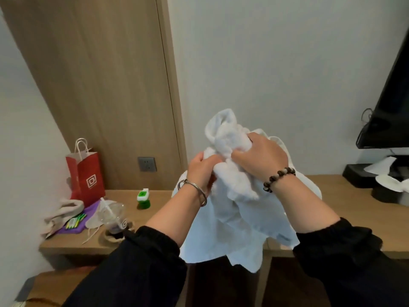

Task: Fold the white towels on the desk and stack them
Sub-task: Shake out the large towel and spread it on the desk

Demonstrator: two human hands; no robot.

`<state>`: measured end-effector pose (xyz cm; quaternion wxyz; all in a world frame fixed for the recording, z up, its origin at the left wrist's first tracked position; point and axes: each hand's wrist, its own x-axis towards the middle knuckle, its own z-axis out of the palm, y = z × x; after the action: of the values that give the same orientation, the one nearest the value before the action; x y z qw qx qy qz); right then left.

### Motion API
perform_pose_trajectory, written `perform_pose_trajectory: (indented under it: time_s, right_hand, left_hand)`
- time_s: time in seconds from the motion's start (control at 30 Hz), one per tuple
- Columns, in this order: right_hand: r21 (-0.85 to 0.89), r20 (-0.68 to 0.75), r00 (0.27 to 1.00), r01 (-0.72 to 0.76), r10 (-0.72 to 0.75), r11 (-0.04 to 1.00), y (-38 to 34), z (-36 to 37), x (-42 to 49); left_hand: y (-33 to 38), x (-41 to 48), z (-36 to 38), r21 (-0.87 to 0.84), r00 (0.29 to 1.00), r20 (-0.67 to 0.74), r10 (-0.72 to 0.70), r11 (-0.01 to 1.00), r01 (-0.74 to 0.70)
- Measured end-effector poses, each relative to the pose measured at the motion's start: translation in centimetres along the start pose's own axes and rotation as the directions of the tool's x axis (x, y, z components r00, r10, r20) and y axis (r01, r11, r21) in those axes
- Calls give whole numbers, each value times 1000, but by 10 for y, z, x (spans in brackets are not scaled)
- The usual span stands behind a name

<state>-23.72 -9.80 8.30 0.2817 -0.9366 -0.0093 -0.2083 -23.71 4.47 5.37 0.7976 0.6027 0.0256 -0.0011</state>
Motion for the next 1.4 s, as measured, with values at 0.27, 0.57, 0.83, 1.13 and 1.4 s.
perform_pose_trajectory:
  time_s: [0.27, 0.57, 0.83, 1.13, 1.4]
  right_hand:
    - [-170, -66, 986, -160, 150, 972, 77, 88, 84]
    - [-246, 306, 852, -360, 424, 900, 173, 223, 94]
    - [-340, 526, 759, -225, 383, 913, 227, 263, 101]
    - [-295, 529, 841, 56, 114, 954, 298, 288, 114]
    - [-493, 419, 908, 209, 20, 844, 400, 215, 133]
  left_hand:
    - [-53, 150, 0, 317, 984, 180, -15, 948, -44]
    - [-188, 273, -46, 676, 935, 198, -294, 732, 88]
    - [-252, 300, -34, 896, 883, 390, -263, 331, -297]
    - [-288, 291, 4, 953, 914, 299, -275, 140, -269]
    - [-285, 268, 54, 974, 984, 176, -27, 148, -171]
